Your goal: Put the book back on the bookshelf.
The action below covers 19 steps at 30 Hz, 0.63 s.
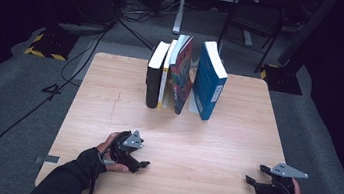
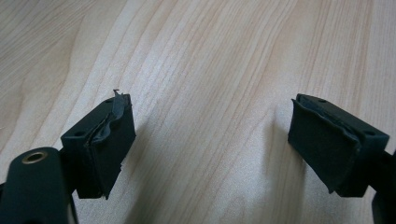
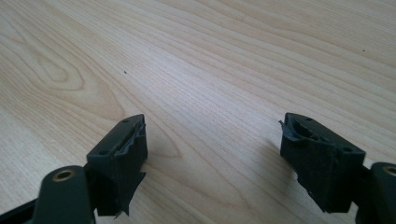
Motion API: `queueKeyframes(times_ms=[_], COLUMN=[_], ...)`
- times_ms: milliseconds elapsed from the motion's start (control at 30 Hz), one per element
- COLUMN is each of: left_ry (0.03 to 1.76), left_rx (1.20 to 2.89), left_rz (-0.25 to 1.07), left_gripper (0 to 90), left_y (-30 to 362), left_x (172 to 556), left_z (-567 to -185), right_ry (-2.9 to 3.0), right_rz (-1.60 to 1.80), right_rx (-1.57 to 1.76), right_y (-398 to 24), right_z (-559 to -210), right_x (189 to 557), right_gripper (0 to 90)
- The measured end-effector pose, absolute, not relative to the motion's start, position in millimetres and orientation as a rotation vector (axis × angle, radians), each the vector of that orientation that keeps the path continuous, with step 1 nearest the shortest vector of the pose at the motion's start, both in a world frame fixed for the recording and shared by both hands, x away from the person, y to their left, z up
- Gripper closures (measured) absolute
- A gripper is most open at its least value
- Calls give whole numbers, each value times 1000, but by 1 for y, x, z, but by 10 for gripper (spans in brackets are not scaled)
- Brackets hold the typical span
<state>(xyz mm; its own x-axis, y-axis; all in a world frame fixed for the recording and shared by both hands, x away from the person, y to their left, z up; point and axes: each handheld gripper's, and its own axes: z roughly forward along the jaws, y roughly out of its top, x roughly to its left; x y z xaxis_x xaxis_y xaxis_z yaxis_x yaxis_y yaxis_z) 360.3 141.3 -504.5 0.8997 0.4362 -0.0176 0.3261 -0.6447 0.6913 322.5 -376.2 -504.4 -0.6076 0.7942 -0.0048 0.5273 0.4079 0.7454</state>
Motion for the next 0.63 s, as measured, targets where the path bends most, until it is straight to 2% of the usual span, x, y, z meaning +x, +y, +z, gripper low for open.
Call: queueKeyframes(times_ms=[633], left_ry=[540], left_rx=[2325], left_rz=[192], left_gripper=[149], left_y=[141], left_x=[361], left_z=[-505], right_ry=[2303], right_rz=[1026], right_rx=[1148], right_y=[-377], right_z=[-504], right_x=[323], right_gripper=[227])
